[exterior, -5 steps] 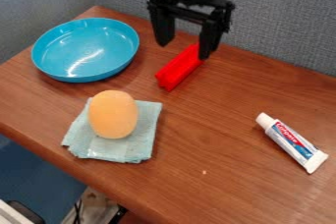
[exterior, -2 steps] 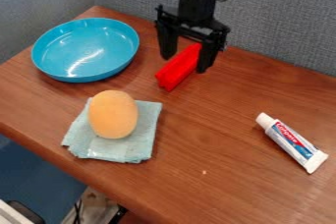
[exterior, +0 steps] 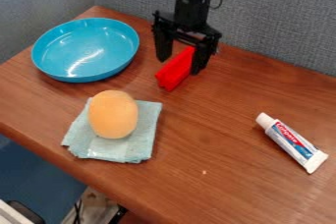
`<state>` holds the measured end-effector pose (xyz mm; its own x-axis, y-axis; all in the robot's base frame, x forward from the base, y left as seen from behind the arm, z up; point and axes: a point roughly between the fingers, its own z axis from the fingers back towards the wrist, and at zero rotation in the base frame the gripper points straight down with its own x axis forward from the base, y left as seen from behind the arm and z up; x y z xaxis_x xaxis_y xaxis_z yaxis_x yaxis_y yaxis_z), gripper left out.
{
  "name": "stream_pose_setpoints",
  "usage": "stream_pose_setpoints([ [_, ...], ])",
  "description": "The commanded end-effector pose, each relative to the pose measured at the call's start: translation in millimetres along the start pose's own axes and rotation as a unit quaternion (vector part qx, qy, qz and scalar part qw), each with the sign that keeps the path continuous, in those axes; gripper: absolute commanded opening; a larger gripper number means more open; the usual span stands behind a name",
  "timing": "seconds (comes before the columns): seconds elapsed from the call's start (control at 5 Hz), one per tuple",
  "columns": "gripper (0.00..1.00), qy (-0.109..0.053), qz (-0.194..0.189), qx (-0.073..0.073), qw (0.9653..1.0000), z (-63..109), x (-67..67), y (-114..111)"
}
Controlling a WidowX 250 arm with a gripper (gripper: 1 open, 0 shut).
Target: Put the red object on the blue plate
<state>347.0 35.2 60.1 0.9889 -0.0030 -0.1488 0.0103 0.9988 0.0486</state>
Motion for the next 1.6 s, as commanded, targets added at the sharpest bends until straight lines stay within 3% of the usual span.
stream_pose_setpoints([
  [0.0,1.00,-0.019,0.009,0.010,0.9997,7.7,10.6,13],
  [0.4,1.00,-0.005,0.015,0.014,0.9998,-8.2,18.1,20],
  [0.6,0.00,-0.002,0.016,0.015,0.9998,-13.4,20.6,22],
  [1.4,0.00,-0.024,0.010,-0.002,0.9997,12.9,13.4,34],
])
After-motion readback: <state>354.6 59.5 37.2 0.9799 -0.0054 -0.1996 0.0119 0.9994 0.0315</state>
